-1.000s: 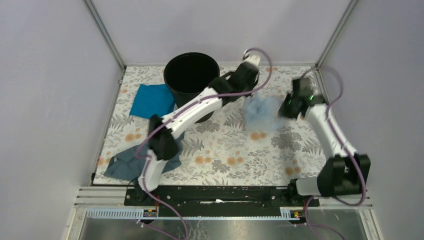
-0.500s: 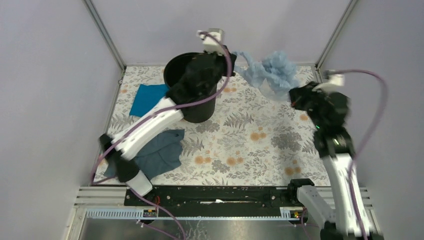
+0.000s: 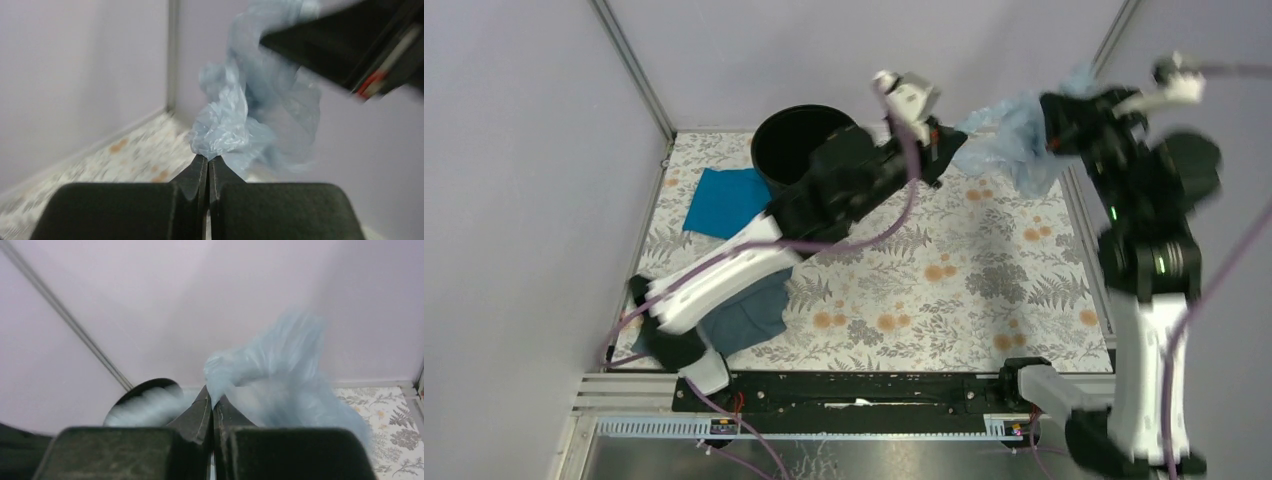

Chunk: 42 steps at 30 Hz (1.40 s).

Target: Put the trash bags into the trash bin

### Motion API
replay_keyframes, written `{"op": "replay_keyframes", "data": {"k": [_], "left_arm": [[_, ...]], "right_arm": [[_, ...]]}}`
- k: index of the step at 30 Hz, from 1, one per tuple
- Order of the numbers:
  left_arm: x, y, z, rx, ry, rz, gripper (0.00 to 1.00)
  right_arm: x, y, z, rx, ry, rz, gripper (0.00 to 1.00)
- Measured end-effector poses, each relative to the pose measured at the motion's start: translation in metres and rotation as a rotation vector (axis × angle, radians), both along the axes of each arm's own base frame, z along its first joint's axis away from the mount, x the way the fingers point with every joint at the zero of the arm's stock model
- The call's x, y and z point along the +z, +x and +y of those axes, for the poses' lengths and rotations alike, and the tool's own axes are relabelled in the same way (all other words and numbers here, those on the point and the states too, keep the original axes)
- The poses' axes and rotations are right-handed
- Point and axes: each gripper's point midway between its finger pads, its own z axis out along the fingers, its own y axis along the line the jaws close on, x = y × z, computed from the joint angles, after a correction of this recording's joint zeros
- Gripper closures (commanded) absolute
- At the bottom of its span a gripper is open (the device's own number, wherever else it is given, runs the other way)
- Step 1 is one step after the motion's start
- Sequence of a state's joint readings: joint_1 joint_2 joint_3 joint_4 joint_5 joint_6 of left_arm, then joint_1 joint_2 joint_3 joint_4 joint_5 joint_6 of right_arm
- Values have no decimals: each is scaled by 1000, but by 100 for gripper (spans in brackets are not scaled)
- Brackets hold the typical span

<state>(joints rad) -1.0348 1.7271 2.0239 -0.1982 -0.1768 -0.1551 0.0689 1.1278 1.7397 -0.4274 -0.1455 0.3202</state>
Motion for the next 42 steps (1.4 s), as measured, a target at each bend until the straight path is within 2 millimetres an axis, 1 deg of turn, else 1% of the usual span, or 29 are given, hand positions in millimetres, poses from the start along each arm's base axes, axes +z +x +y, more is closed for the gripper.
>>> {"op": "replay_keyframes", "data": {"k": [1, 3, 4, 6, 7, 8, 10, 11, 12, 13, 15, 17, 19, 21, 22, 23, 25, 27, 28, 29, 31, 32, 33, 34, 35, 36, 38, 40, 42], "left_arm": [[22, -29, 11, -30, -61, -37, 100], [35, -45, 35, -21, -125, -49, 100], [34, -36, 48, 17, -146, -38, 100], [3, 6, 65, 133, -146, 14, 100], [-23, 22, 67, 175, -112, 50, 100], [-70, 41, 68, 223, -38, 115, 100], [-160, 58, 59, 258, 130, 238, 100], [-206, 62, 54, 264, 234, 300, 100], [-247, 62, 49, 262, 334, 356, 100], [-271, 62, 47, 259, 405, 392, 100], [-278, 65, 34, 237, 498, 421, 100], [-215, 76, 7, 200, 409, 340, 100], [-121, 70, -3, 170, 247, 197, 100], [-34, 36, 10, 124, 84, 67, 100], [5, 10, 26, 97, -7, 9, 100], [33, -16, 45, 73, -81, -34, 100], [56, -43, 76, 63, -175, -71, 100], [58, -34, 104, 133, -232, -52, 100], [46, -18, 111, 185, -238, -25, 100], [22, -1, 111, 226, -206, 15, 100], [-51, 29, 103, 289, -76, 119, 100], [-91, 40, 95, 305, 14, 172, 100], [-139, 48, 85, 309, 131, 235, 100], [-196, 52, 70, 289, 288, 314, 100], [-203, 50, 66, 279, 308, 323, 100], [-213, 46, 61, 257, 372, 346, 100], [-185, 41, 41, 204, 375, 317, 100], [-106, 25, 20, 130, 236, 190, 100], [-23, -12, 27, 60, 53, 47, 100]], "right_arm": [[5, -19, -1, 5, 0, -56, 100], [-11, -54, -2, 8, 10, -109, 100], [-33, -57, -1, 15, 21, -89, 100], [-105, -35, 5, 31, 46, 59, 100], [-162, -18, 8, 36, 60, 197, 100], [-223, -8, 11, 34, 70, 361, 100], [-339, -15, 11, 9, 75, 726, 100], [-375, -28, 9, -7, 71, 880, 100], [-387, -37, 9, -14, 67, 956, 100], [-382, -39, 8, -22, 62, 1001, 100], [-315, -9, 9, -13, 56, 912, 100], [-216, 30, 12, 8, 54, 679, 100], [-103, 41, 14, 36, 58, 388, 100], [-19, 8, 15, 68, 64, 119, 100], [-5, -15, 15, 80, 67, 47, 100], [-6, -34, 15, 89, 69, 16, 100], [-24, -68, 13, 95, 80, -21, 100], [-76, -69, 15, 96, 102, 45, 100], [-122, -55, 17, 93, 117, 141, 100], [-166, -42, 19, 92, 125, 245, 100], [-316, -29, 22, 64, 140, 690, 100], [-332, -32, 22, 58, 141, 742, 100], [-368, -44, 20, 34, 132, 900, 100], [-380, -52, 18, 19, 120, 977, 100], [-370, -55, 15, 7, 104, 1013, 100], [-340, -45, 12, 0, 87, 973, 100], [-239, -9, 12, 18, 69, 740, 100], [-118, 7, 13, 43, 60, 435, 100], [-20, -14, 15, 79, 56, 129, 100]]}}
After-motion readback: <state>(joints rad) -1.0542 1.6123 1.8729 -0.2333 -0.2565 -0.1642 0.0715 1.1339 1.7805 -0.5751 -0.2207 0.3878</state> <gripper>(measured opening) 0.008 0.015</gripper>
